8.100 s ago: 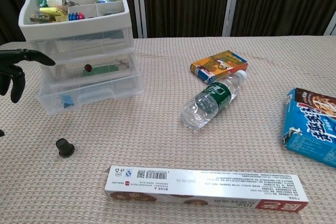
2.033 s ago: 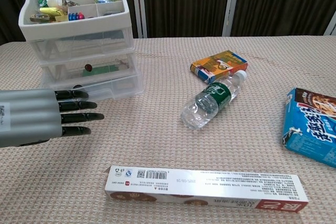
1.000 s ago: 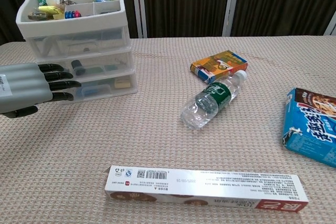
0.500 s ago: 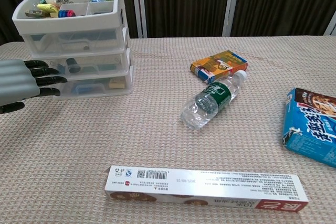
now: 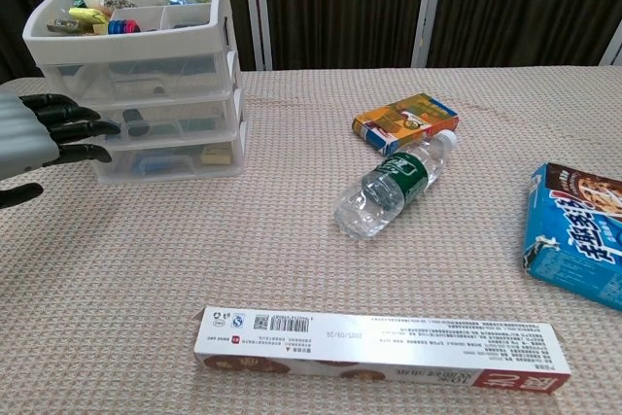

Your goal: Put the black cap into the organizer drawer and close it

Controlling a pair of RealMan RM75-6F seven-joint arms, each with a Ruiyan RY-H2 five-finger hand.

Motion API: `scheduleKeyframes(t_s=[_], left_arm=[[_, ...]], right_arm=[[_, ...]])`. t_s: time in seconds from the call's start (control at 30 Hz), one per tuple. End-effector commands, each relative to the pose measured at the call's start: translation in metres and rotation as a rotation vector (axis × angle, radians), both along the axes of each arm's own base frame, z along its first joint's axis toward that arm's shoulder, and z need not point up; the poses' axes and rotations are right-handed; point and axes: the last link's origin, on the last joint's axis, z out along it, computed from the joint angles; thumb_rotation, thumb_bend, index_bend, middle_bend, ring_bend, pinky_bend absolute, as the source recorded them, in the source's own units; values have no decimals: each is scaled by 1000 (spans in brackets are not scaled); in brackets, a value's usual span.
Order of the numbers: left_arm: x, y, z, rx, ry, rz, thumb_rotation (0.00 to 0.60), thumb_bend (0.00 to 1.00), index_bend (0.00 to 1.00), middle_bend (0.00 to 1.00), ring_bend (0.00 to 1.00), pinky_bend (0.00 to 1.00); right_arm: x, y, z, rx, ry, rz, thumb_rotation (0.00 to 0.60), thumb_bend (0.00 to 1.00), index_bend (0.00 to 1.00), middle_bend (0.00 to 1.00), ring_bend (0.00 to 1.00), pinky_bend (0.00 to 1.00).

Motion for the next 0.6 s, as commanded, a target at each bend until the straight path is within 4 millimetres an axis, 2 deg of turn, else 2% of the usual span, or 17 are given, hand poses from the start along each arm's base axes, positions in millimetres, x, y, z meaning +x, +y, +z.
scheduleKeyframes(t_s=[0.03,0.17,0.23,0.3,0.43,0.5,0.6], left_arm=[[12,-31,22,72,-256,43,600,491,145,2,0,78],[17,-56,40,150,-473,85,600,411,109,0,0,65],[16,-67,51,189,-574,122,600,296,67,0,0,46],[11,-79,63,241,-663,168,600,227,29,0,0,29],[-2,-97,76,313,-754,237,600,147,0,0,0,0],[-16,-111,81,344,-771,277,600,125,0,0,0,0],[-26,-121,87,371,-780,303,600,117,0,0,0,0]], right_arm=[[0,0,0,2,1,-2,600,6,54,0,0,0],[0,0,0,2,4,-1,600,7,54,0,0,0],[0,0,0,2,6,1,600,6,53,0,0,0],[0,0,0,0,11,4,600,6,53,0,0,0],[1,-1,0,-3,14,8,600,8,54,0,0,0],[1,-1,0,-2,17,12,600,7,54,0,0,0],[2,-2,-1,1,18,15,600,8,54,0,0,0]])
